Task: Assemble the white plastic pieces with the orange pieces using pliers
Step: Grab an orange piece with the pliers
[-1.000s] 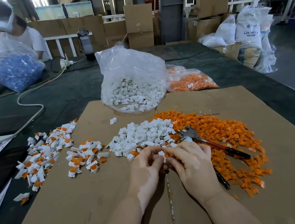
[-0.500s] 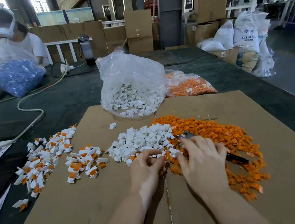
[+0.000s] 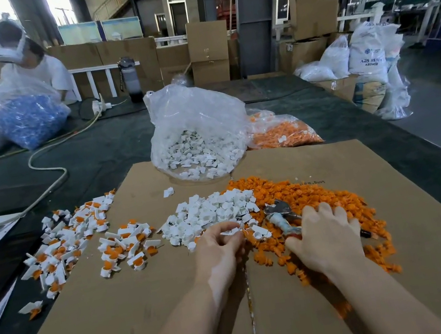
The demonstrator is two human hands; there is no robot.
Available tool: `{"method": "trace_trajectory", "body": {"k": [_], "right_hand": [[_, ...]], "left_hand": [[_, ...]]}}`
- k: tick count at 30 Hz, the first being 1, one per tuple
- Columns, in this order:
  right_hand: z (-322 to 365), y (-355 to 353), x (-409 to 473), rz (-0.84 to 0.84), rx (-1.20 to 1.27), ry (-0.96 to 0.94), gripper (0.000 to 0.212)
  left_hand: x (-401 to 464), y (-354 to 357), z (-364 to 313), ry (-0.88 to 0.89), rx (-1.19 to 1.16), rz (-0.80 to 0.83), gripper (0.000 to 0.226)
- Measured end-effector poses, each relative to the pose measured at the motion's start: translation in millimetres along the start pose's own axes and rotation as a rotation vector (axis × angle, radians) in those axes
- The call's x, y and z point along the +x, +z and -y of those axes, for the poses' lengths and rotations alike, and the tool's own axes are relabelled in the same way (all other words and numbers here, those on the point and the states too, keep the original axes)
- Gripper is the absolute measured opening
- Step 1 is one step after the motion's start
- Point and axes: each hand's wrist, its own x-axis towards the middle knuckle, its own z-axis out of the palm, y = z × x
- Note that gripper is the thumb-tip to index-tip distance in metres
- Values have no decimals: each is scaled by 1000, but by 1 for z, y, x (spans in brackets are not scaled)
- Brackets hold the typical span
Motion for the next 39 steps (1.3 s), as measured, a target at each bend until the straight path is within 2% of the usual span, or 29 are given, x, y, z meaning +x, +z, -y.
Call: {"method": "trace_trajectory", "body": {"k": [2,4,9,12,16,20,24,27,29,31,34,39], "right_hand": [[2,-8,-1,5,51,-26,45],[4,-16,-1,64,214,-82,33],[9,-38,-11,386,747,-243,25],[9,-44,-14,533,907,-212,28],[11,-43,-6,635,1059,-99,16],[11,-43,1,691,1104,36,12],[2,-44,0,750,1091,-79,32],[2,-43,0,769,1093,-76,35],[2,-44,-1,745,1050,-99,33],[2,-42,-2,721,1036,-108,29],[4,-39,-3,699,1040,-100,26],[11,-35,-8,682,942,-146,28]], "left_hand": [[1,0,-4,-4,-45,-13,13],[3,0,-10,-30,-112,-29,12],[8,1,-22,-94,-243,-55,9],[10,-2,-24,-118,-270,-60,9],[8,-9,-25,-79,-198,-3,12],[3,-8,-32,-3,-30,104,19],[2,-4,-37,32,49,162,27],[10,-7,-35,64,335,172,35],[16,-8,-30,45,373,122,35],[18,-9,-27,-37,156,15,28],[19,-10,-26,-175,-240,-33,16],[20,-9,-24,-176,-288,-38,9]]}}
